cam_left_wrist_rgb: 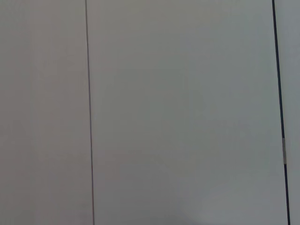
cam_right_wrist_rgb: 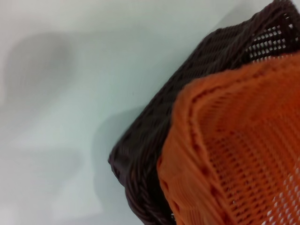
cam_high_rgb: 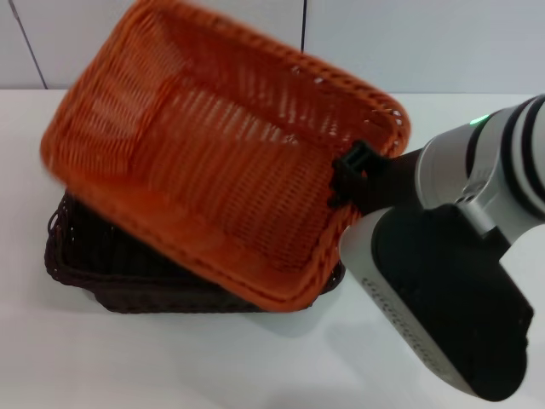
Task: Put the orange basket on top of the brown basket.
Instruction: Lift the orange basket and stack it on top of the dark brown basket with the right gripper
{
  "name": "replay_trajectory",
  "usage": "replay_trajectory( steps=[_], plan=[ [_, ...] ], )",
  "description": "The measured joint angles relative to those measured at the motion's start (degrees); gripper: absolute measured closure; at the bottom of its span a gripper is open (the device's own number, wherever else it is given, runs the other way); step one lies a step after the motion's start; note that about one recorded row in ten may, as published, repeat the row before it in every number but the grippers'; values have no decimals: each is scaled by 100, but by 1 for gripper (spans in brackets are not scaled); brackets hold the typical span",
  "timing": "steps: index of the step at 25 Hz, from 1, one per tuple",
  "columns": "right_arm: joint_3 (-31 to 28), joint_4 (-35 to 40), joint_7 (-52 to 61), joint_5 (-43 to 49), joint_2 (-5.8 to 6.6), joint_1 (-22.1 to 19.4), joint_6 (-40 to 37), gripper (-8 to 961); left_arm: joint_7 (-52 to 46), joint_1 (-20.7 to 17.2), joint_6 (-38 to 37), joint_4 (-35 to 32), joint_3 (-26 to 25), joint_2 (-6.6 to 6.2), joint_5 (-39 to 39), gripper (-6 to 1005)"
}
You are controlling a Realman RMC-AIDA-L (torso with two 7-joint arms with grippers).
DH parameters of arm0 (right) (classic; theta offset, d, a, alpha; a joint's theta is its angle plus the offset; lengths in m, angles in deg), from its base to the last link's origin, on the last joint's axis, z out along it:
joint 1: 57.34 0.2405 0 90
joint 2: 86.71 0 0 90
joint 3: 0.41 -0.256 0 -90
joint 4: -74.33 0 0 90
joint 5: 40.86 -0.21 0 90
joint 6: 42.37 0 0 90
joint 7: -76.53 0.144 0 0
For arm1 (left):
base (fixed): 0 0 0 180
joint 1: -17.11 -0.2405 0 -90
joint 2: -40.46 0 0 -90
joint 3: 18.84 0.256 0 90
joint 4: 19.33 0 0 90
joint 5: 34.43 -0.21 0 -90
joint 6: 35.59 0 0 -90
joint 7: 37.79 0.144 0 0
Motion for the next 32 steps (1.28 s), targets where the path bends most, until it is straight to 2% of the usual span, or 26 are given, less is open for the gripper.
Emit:
replay_trajectory(
  steps=[5,7,11,17,23,27,32],
  plan=[
    [400,-260,122,525,-23,-231,611,800,-5,-38,-10,45,43,0,2,288],
    [639,-371,133,683,-40,-489,1046,801,-5,-88,-26,99,83,-7,5,288],
    [705,-364,127,686,-61,-695,1336,801,-6,-109,-30,113,159,-22,5,288],
    [904,49,174,691,-87,-1165,1459,737,-6,-113,-29,125,237,-36,-17,288],
    [1227,247,200,700,-110,-1511,1386,479,4,-106,11,116,262,-46,-37,288],
    [1430,264,243,702,-116,-1672,1756,292,30,-60,46,70,353,-57,-40,288],
    [1742,233,319,696,-119,-1703,2137,230,55,-24,81,67,380,-69,-40,287]
  ],
)
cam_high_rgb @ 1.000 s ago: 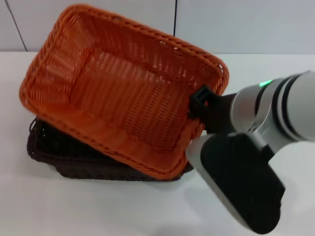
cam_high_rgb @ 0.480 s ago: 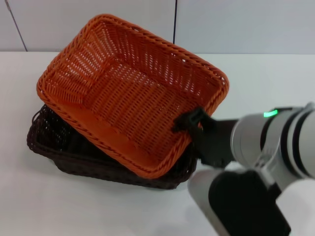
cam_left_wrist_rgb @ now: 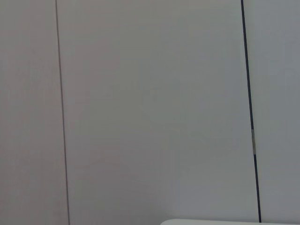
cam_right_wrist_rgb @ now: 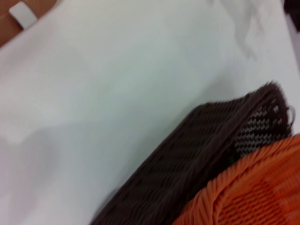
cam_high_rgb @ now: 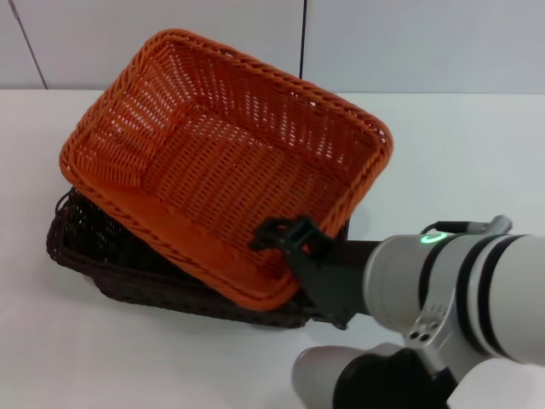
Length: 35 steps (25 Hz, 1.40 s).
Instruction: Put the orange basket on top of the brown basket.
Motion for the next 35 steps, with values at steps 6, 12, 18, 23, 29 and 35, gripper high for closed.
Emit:
replay_trajectory(
  steps=[6,12,18,23,29,35],
  plan=[
    [261,-7,5,-7,0,-49,253,229,1,10,4,-5,35,-4,1,287],
    [680,-16,88,-11,0,-63,397,229,2,23,5,-54,78,-4,1,287],
    [914,-150,544,-17,1,-43,1268,229,2,111,5,-175,128,-13,1,287],
    [770,-827,2272,-22,-18,-136,3629,229,-29,119,5,-193,88,-15,30,287],
    [-205,-1965,3999,-529,-42,-1362,7558,229,-76,57,-43,-206,-218,3,44,287],
    [-1530,-4454,5016,-2919,26,-1724,10838,229,-428,18,-76,-301,-435,0,46,289]
  ],
)
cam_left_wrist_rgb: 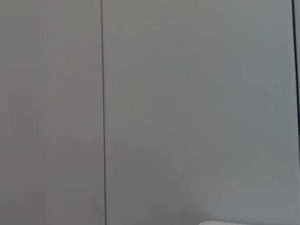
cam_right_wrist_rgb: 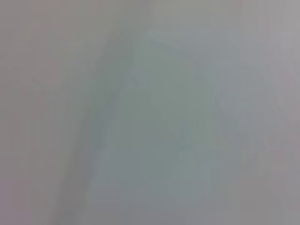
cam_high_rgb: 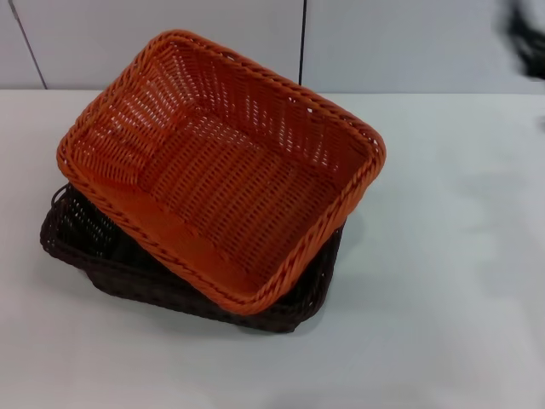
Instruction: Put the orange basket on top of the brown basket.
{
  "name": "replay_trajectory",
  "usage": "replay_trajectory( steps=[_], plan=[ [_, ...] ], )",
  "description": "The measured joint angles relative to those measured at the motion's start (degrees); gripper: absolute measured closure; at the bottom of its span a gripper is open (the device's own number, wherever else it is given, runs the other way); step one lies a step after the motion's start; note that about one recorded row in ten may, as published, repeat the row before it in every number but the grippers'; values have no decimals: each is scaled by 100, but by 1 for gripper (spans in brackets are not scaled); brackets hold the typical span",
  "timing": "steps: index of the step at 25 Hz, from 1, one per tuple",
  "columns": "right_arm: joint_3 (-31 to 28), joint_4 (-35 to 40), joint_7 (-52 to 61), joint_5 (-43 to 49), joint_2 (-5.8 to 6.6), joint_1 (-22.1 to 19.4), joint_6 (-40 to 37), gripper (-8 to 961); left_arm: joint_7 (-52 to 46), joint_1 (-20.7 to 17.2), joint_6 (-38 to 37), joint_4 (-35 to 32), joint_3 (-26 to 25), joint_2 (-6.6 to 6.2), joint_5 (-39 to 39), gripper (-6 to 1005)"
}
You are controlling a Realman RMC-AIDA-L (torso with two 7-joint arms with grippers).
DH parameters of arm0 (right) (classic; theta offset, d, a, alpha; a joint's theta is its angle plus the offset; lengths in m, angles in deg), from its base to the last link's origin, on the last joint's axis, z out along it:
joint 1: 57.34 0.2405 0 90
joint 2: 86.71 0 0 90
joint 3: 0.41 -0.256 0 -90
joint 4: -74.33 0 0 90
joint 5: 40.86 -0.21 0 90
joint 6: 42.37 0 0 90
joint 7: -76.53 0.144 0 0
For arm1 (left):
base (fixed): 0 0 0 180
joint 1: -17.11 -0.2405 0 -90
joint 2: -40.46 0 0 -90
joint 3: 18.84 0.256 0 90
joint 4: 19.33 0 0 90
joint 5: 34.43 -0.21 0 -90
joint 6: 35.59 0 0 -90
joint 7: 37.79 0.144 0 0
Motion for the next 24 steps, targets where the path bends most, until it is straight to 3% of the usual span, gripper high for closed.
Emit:
replay_trajectory(
  steps=[1,5,6,10,15,24],
  plan=[
    [0,0,0,0,0,0,0,229,-1,0,-12,-2,-11,-2,-3,289],
    [-35,-2056,1349,-23,2,379,1791,229,-2,25,-165,-89,-70,-2,1,289],
    [-35,-2056,1349,-23,2,379,1791,229,-2,38,-230,-118,-71,2,-1,289],
    [146,-3525,1533,-275,-53,940,2779,229,-23,22,-421,-158,-76,12,0,289],
    [570,-4146,1613,-1264,-29,1331,2883,229,-325,7,-490,-263,-95,12,94,289],
    [600,-4657,1621,-1365,-32,1708,2885,229,-475,65,-485,-507,-213,20,146,289]
  ],
)
